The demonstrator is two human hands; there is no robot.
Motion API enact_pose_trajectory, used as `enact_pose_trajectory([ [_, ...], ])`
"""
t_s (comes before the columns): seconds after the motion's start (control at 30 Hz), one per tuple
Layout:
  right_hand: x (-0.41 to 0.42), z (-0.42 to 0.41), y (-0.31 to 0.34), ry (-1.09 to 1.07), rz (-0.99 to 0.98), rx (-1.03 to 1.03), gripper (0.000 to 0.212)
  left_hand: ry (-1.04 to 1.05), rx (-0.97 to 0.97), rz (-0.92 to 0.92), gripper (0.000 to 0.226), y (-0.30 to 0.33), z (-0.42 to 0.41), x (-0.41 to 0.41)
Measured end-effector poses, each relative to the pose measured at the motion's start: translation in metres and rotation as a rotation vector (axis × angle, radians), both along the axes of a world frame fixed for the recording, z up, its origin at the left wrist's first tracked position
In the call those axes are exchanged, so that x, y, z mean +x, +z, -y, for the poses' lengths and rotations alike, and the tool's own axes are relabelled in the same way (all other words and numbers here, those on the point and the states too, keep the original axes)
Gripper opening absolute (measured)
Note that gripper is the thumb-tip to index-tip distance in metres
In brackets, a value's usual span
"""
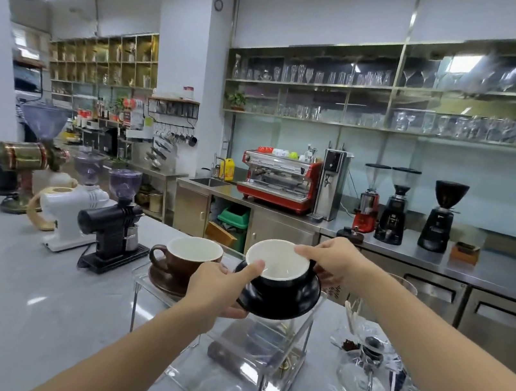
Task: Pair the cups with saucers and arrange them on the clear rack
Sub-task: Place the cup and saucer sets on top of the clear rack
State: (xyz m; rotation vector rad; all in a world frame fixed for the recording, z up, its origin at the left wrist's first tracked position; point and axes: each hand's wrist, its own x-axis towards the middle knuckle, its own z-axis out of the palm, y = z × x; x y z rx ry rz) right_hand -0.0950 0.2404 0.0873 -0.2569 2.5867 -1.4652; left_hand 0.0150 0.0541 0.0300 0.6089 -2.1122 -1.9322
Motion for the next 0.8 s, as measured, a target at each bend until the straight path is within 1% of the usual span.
enact_pose_trajectory([
  [0.13,-0.014,0.004,-0.008,0.018,0.008,0.062,0.052,-0.013,-0.013,0.047,0.070,-0.002,0.000,-0.010],
  [0.23,-0.018,0.004,-0.013,0.028,0.011,0.144,0.041,-0.016,-0.033,0.072,0.076,-0.006,-0.002,-0.015],
  [0.3,-0.021,0.003,-0.017,0.037,0.020,0.192,0.040,-0.012,-0.036,0.086,0.081,-0.008,-0.004,-0.016],
  [0.4,-0.026,0.004,-0.022,0.051,0.050,0.176,0.035,0.002,-0.049,0.109,0.087,-0.010,-0.005,-0.018],
  [0.47,-0.028,0.006,-0.025,0.055,0.045,0.187,0.033,0.015,-0.079,0.112,0.082,-0.011,-0.005,-0.021],
  [0.67,-0.036,0.007,-0.027,0.065,0.040,0.241,0.033,0.043,-0.175,0.101,0.054,-0.012,-0.002,-0.030],
  [0.8,-0.038,0.011,-0.030,0.063,0.029,0.272,0.033,0.043,-0.318,0.090,0.053,-0.014,0.002,-0.034],
])
